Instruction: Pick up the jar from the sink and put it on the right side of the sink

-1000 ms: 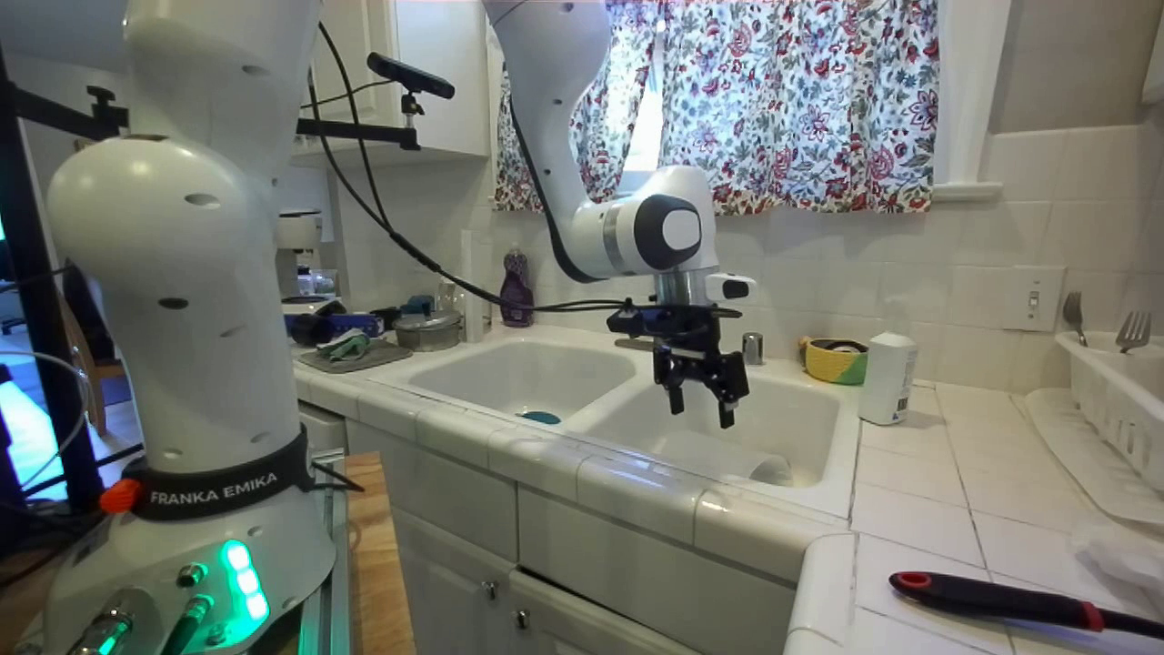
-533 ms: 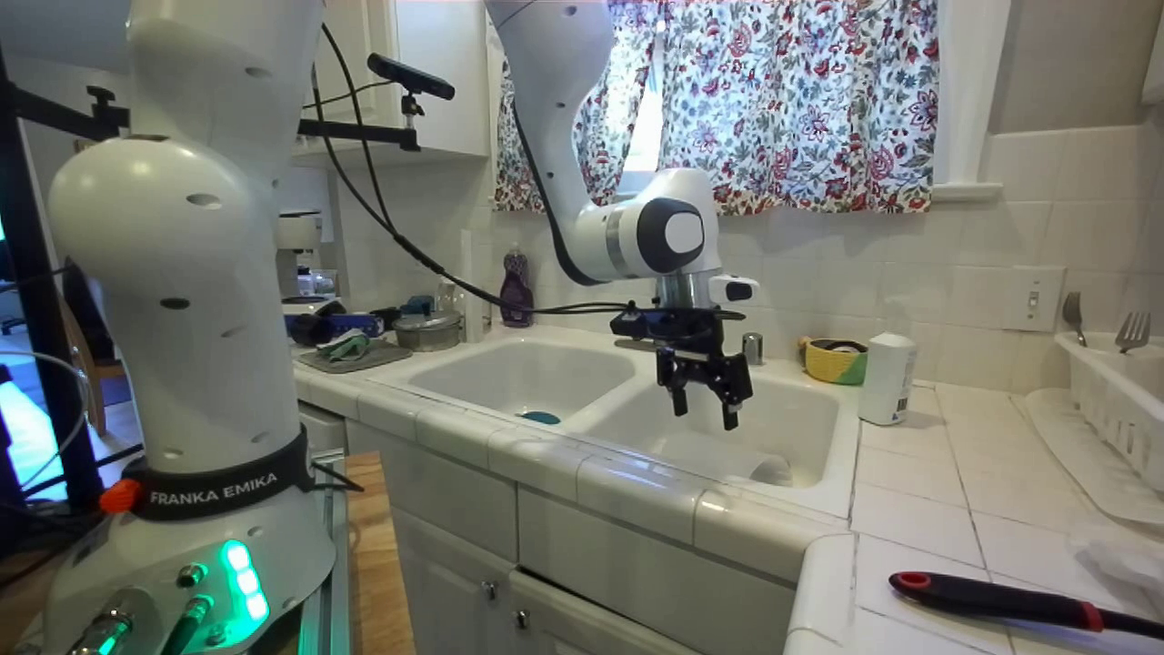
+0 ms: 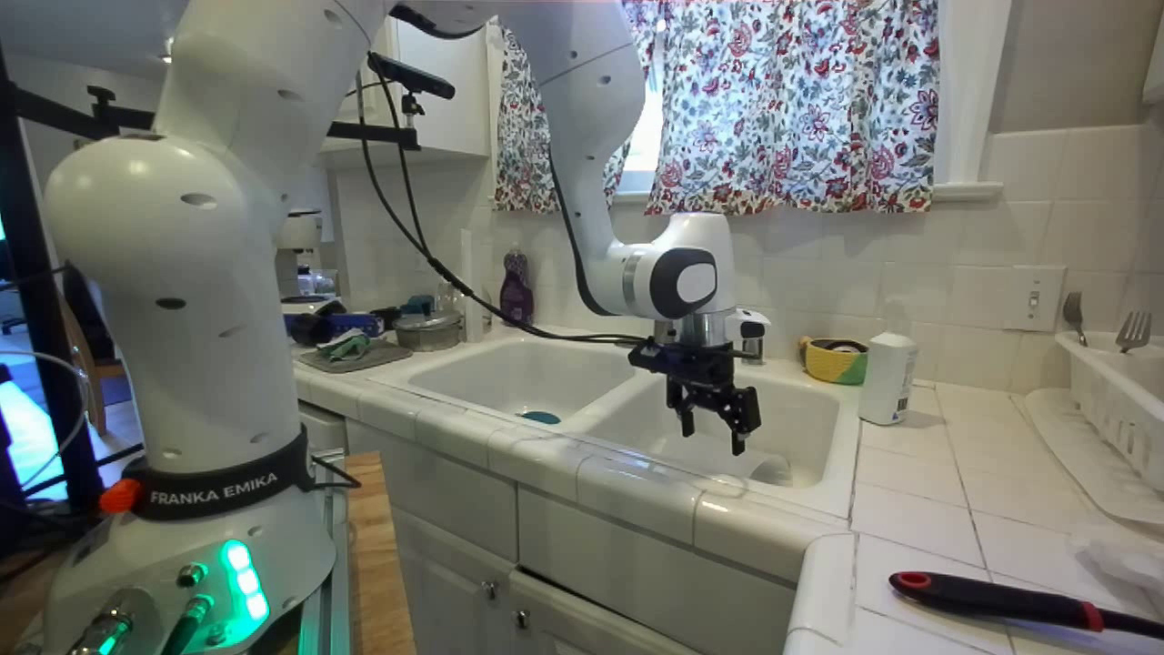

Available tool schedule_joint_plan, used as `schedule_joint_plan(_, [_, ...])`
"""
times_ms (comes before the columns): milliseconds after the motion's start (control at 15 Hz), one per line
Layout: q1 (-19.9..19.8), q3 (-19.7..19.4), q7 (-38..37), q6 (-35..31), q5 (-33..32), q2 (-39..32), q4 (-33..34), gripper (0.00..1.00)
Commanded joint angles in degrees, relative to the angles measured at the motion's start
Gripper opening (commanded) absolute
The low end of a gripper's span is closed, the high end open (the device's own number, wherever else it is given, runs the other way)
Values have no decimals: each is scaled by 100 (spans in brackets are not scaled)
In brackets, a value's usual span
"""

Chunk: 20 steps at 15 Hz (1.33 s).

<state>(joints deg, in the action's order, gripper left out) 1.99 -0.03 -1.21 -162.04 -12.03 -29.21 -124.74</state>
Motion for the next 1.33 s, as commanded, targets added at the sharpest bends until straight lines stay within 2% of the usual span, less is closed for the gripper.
schedule_joint_plan(0, [153, 1, -46, -122, 264, -615, 527, 100])
schedule_joint_plan(400, [448, -208, -371, -56, 279, -1206, 997, 100])
schedule_joint_plan(600, [525, -263, -520, -51, 337, -1442, 1156, 100])
schedule_joint_plan(733, [439, -165, -411, -74, 399, -1579, 1238, 100])
schedule_joint_plan(800, [438, -200, -324, -33, 330, -1353, 1017, 100])
schedule_joint_plan(1267, [438, -197, -324, -33, 350, -1501, 1146, 100])
